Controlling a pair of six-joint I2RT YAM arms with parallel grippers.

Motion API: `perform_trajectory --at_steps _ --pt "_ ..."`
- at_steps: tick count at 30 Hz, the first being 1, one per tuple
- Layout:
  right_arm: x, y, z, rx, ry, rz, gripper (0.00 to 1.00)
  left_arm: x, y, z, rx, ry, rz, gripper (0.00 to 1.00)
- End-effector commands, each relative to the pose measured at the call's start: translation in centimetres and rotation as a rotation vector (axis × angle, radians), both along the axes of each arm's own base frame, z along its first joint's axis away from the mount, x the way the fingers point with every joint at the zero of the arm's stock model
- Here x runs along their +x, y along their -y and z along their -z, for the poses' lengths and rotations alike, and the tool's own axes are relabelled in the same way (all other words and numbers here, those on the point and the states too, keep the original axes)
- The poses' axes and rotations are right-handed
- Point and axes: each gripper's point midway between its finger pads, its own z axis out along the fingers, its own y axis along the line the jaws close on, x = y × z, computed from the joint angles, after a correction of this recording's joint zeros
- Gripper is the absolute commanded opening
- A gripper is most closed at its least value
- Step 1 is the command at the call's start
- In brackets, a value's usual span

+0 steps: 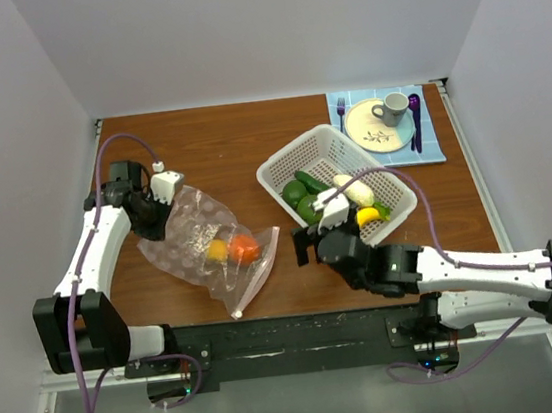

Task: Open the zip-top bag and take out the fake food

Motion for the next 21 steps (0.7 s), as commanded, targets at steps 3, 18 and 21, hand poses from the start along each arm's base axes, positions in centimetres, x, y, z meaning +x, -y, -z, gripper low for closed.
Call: perform_trajectory --at_steps 3,18,21 --pt "-4.0 -4.5 1.1 -0.055 0.068 -0.209 0.98 0.6 -0.1 0.0 0.005 0.036 -0.022 0.00" --pt "-4.7 -10.6 8.9 -0.240 0.034 -0.342 0.93 0.5 -2.6 -2.4 0.145 0.103 -0.040 0.80" --pt "-4.5 -11.4 8.8 -0.234 0.043 -0.346 0.92 0.6 -1.7 -4.5 0.101 0.123 -0.003 0.80"
